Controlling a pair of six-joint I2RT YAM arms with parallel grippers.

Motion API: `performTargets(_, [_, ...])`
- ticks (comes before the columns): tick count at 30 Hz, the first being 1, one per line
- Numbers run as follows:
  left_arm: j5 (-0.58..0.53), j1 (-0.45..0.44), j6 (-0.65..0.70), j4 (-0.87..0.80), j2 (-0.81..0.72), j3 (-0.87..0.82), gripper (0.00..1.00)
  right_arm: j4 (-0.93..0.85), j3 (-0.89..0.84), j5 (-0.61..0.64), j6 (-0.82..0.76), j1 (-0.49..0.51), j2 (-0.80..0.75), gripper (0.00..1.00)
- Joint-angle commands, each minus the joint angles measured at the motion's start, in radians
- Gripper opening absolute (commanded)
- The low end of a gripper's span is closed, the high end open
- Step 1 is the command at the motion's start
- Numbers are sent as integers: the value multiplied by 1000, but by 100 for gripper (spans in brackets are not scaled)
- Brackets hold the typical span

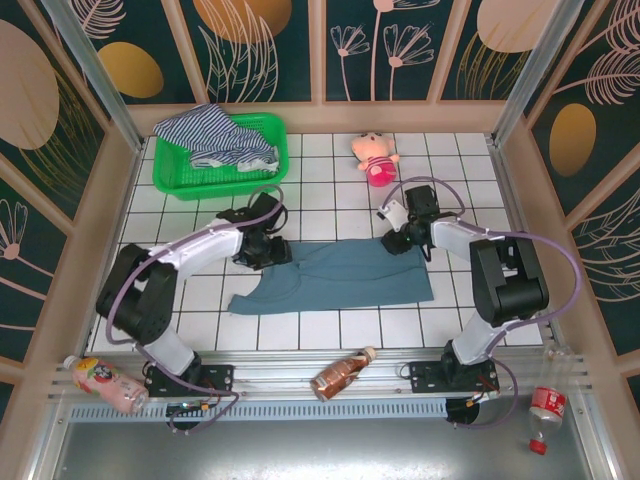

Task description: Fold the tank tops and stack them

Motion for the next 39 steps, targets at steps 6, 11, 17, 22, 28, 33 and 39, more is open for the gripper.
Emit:
performTargets(6, [32,-1,42,67,181,61,35,-59,-47,115,-29,16,0,45])
performTargets(11, [-46,6,149,-18,292,185,35,-93,-125,143,4,20,-55,45])
performTargets(17, [-68,6,279,-61,453,403,35,-144,-225,171,11,43,-192,45])
performTargets(22, [-78,6,388,-105,584,627,36,-192,-306,196,-14,103,-282,46])
performTargets(28, [-57,5,467,-102,697,833,36,-204,-343,183,-13,159,-316,47])
performTargets(33, [-48,5,521,-93,783,965,37,-249,-346,119,0,223,-326,47])
performTargets(39, [-30,6,598,-62,826,1022,38,-299,-359,29,-4,324,-383,47])
